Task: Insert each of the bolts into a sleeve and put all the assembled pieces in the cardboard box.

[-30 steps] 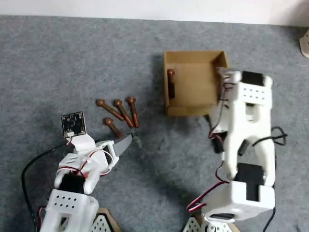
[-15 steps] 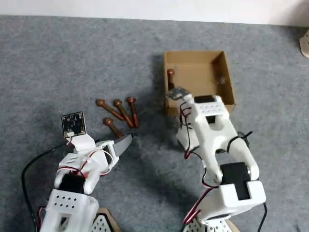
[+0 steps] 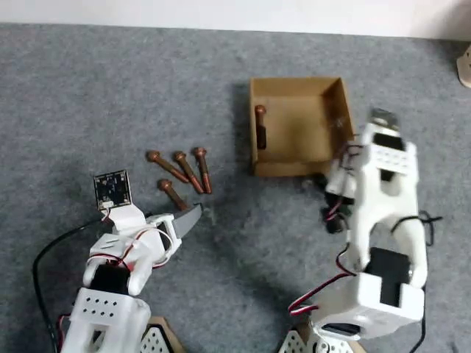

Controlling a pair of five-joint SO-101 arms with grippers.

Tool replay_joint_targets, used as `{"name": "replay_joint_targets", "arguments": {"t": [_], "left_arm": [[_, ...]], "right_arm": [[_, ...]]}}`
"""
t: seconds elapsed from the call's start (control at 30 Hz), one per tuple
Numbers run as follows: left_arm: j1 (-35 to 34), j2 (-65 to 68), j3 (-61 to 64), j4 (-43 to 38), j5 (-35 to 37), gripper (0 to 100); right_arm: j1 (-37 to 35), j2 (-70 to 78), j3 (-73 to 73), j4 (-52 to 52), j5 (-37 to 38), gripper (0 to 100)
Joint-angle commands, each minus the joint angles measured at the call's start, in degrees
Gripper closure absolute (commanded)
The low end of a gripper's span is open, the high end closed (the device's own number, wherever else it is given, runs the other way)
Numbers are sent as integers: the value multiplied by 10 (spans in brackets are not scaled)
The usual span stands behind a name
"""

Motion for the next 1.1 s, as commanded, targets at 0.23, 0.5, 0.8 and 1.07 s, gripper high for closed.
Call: {"name": "replay_joint_targets", "arguments": {"t": [0.23, 0.5, 0.8, 1.07], "left_arm": [[-5, -7, -3, -13, -1, 635], [-4, -7, -2, -13, -1, 635], [-4, -7, -2, -13, -1, 635], [-5, -7, -2, -13, -1, 635]], "right_arm": [[116, -4, -25, 36, -56, 885], [143, 0, -22, 43, -24, 761], [127, 0, 37, -41, -24, 761], [97, 1, 76, -80, -26, 761]]}}
